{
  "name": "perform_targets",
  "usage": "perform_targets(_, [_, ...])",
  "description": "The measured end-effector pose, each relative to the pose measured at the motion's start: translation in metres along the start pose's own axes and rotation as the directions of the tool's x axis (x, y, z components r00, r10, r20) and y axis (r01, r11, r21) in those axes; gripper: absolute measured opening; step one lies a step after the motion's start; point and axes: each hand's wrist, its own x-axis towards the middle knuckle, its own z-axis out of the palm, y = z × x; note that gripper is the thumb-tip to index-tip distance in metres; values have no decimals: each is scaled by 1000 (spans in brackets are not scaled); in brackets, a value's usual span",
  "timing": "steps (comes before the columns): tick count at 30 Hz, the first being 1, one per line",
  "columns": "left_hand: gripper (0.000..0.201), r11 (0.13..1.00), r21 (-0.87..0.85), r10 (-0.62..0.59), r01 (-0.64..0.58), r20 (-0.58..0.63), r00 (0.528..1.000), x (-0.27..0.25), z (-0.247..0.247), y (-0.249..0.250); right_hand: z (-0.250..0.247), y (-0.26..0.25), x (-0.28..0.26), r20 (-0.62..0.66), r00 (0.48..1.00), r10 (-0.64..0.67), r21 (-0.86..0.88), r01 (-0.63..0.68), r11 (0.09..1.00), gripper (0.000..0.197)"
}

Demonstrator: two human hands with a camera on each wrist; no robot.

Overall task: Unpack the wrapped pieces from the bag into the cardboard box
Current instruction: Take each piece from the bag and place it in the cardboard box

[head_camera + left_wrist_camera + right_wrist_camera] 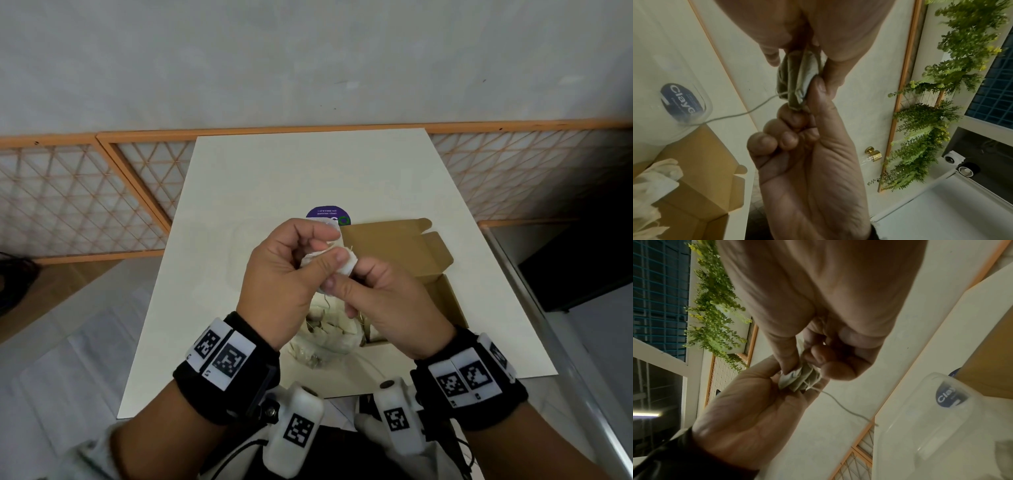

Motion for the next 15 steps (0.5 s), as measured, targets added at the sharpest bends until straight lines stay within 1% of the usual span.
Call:
perform_targets(1, [21,1000,0,0,0,-5,1000,0,1,-2,-1,1,1,6,1000,-6,-15,6,1000,27])
perform_targets(3, [19,1000,14,-13,13,-6,1000,0,2,-5,-6,5,2,13,1000,-3,-19,3,1000,22])
perform_targets(5, [19,999,29,-36,36,25,999,-1,3,-9,-17,10,1,1,1000,10,-24,-10,1000,15])
perform_targets(7, [24,997,32,-66,65,55,996,-2,-1,-14,-32,13,-2,7,1000,-1,-83,2,997,12])
perform_targets(8, [27,996,39,-86,84,49,995,-2,-4,-18,-41,13,-4,-1,1000,-4,-125,4,992,12])
perform_targets(10, [29,990,67,-128,127,18,992,-3,-11,-25,-64,14,-10,-70,997,11,-194,-24,981,11])
perform_targets(12, [25,975,141,-175,172,3,985,-4,-20,-33,-91,14,-18,-155,987,32,-262,-72,962,9])
perform_targets(14, [19,933,300,-217,199,29,976,-7,-29,-43,-114,14,-27,-203,978,56,-310,-119,943,10])
perform_targets(15, [17,892,403,-245,205,49,968,-9,-34,-49,-123,17,-30,-215,974,71,-323,-140,936,9])
